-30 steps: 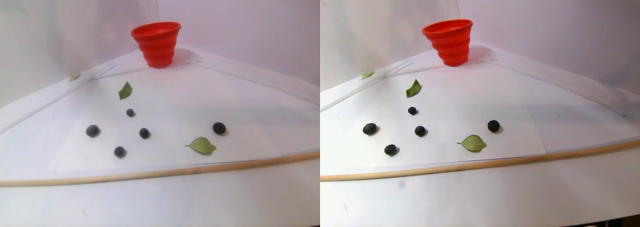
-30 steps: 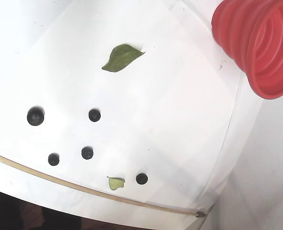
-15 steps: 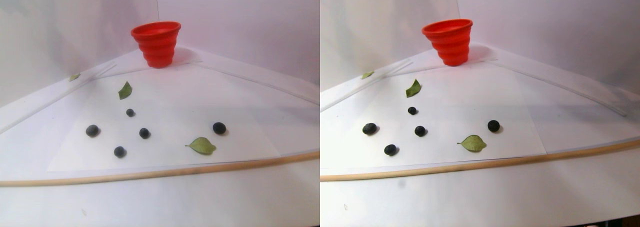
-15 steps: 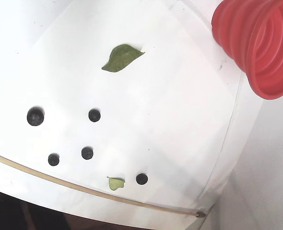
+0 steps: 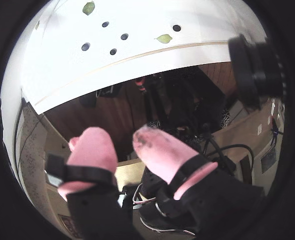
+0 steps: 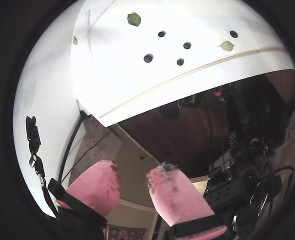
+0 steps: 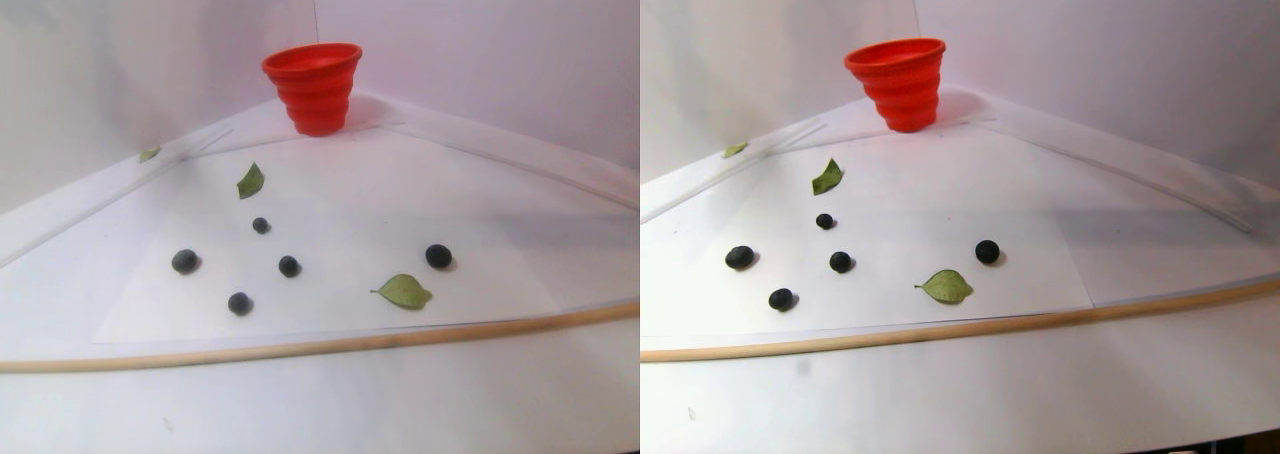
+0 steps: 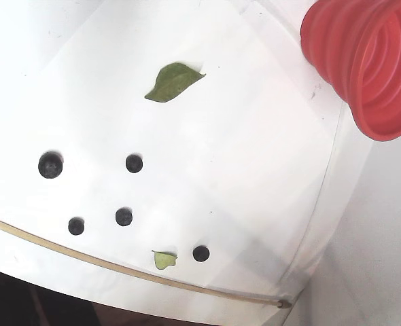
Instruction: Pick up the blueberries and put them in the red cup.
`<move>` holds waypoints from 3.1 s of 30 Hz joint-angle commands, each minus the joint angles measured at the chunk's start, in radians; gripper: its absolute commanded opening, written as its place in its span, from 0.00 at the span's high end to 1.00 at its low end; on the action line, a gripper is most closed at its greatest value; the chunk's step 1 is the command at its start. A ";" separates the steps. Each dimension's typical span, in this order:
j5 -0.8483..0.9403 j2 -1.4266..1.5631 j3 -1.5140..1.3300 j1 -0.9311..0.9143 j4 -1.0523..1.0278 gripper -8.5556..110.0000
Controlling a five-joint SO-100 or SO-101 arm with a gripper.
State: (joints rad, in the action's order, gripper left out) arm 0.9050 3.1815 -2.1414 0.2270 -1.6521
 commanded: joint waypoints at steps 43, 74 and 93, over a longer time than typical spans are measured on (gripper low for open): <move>0.445 -0.305 -0.561 -0.101 0.629 0.82; 0.549 -0.870 -0.672 -0.097 1.341 0.82; 0.575 -1.210 -0.600 -0.092 1.683 0.80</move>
State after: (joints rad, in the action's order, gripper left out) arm 1.4696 1.9926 -2.7504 0.1135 -0.0230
